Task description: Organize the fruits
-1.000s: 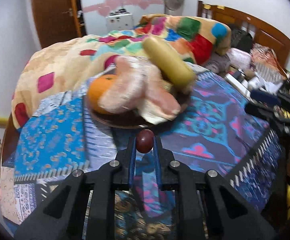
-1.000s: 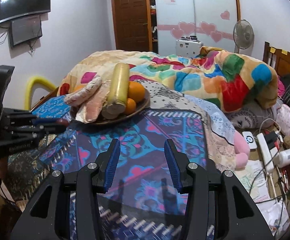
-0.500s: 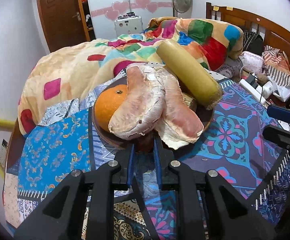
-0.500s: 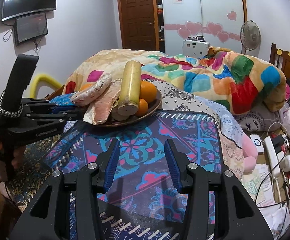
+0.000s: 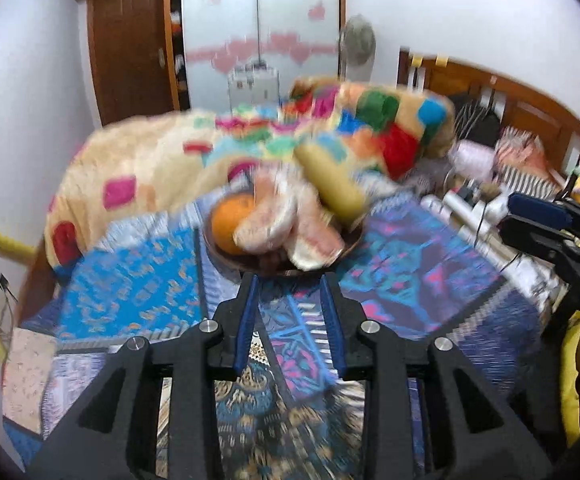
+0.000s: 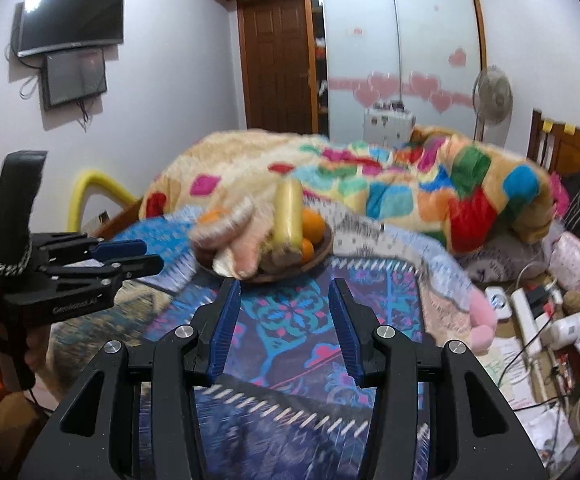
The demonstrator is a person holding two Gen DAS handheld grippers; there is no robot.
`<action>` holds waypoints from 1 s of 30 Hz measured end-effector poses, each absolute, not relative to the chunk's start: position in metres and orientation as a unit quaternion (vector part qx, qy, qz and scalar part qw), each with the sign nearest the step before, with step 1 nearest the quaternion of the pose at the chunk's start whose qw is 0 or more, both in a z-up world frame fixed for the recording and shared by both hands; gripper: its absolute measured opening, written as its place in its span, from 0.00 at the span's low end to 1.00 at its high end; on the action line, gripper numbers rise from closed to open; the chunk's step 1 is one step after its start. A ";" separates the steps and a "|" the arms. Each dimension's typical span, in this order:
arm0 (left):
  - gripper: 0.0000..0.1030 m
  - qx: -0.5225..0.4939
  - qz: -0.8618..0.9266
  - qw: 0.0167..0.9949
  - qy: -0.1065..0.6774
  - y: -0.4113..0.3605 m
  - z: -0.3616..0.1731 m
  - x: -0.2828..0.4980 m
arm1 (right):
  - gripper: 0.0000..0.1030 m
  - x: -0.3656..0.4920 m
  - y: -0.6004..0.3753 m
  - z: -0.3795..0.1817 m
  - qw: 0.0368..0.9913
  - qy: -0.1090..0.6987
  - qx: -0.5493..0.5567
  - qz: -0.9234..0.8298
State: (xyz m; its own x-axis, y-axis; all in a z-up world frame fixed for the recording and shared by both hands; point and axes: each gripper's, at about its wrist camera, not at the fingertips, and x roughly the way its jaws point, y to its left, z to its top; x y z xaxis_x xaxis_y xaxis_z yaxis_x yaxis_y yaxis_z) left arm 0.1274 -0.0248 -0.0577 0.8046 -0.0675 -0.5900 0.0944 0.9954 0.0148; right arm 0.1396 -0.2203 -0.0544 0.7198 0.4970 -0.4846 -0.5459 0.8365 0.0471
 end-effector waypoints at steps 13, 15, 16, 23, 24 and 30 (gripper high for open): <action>0.53 0.016 -0.027 0.993 0.111 -0.043 0.054 -0.036 | 0.42 0.000 -0.231 0.045 0.960 0.088 -0.015 0.264; 0.59 0.008 -0.029 0.995 0.095 -0.043 0.061 -0.052 | 0.45 -0.014 -0.230 0.051 0.962 0.072 -0.014 0.263; 0.63 0.004 -0.029 0.996 0.087 -0.042 0.065 -0.059 | 0.50 -0.019 -0.229 0.053 0.963 0.066 -0.013 0.262; 0.72 0.007 -0.028 0.998 0.057 -0.046 0.073 -0.090 | 0.80 -0.040 -0.227 0.061 0.966 0.035 -0.004 0.255; 0.75 0.007 -0.025 0.998 0.056 -0.047 0.073 -0.091 | 0.83 -0.042 -0.226 0.061 0.968 0.030 -0.005 0.250; 0.91 -0.006 -0.016 0.999 0.049 -0.041 0.072 -0.095 | 0.99 -0.054 -0.228 0.061 0.972 0.011 -0.008 0.233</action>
State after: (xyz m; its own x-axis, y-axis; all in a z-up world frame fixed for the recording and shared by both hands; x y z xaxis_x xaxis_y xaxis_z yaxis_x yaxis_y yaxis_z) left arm -0.0952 -0.0406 0.0717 0.9947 -0.0330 -0.0972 0.0320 0.9994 -0.0126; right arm -0.0543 -0.2276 0.0611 0.8912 0.4530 -0.0249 -0.4533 0.8913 -0.0109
